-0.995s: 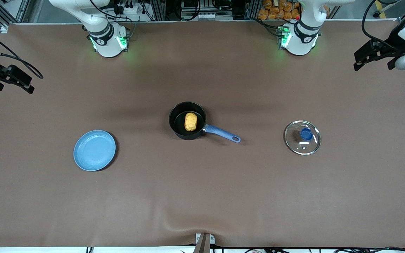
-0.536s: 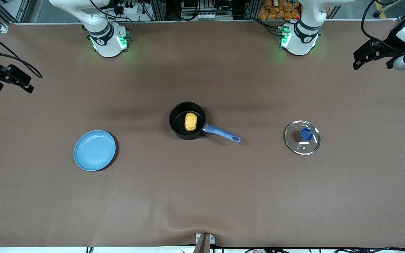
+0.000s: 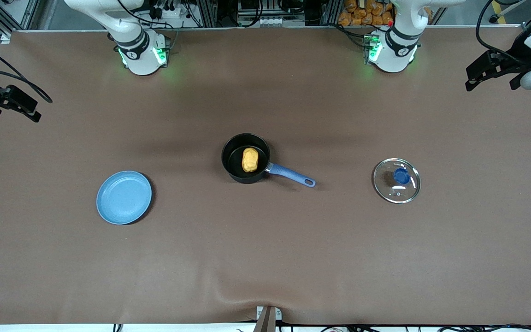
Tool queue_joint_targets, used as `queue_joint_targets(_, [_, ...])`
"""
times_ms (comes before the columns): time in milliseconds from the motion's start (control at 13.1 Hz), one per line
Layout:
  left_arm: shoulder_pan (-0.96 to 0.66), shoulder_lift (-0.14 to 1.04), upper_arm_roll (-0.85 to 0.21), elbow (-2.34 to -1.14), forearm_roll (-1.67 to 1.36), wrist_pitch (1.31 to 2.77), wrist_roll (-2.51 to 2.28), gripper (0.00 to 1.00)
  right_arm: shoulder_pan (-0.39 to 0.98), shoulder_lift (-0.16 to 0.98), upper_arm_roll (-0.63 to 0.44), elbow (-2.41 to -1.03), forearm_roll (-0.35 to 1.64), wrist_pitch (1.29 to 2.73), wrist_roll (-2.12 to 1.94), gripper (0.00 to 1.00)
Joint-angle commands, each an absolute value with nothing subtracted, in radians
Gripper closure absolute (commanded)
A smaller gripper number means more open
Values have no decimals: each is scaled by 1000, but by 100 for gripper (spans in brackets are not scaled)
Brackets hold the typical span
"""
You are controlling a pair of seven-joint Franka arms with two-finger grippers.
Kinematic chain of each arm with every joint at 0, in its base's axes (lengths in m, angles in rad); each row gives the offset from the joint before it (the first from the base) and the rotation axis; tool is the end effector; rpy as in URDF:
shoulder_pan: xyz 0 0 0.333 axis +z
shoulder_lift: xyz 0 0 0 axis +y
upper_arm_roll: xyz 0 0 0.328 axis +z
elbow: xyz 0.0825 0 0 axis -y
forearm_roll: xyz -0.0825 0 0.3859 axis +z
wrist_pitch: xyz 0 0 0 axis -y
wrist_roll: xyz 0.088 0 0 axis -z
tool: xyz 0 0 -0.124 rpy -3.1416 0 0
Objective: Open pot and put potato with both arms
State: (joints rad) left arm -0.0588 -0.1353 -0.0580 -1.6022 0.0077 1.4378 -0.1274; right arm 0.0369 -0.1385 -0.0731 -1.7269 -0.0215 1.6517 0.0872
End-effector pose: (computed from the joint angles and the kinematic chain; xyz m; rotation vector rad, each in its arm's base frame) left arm 0.4937 -0.0592 0.6646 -3.1223 -0.0190 0.0425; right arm 0.5190 -0.0239 0.6266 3.1244 -0.1908 0.0990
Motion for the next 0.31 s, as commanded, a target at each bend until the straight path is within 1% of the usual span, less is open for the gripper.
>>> queue_joint_targets(0, [-63,-101,-69,-1559,21,1434,-135,0,29,-149,-67,-1727,-28,1643,75,0])
queue_joint_targets(230, [-58,-91,-69,-1545,21,1434,-135,0,32,-146,-67,-1729,-28,1647,75,0])
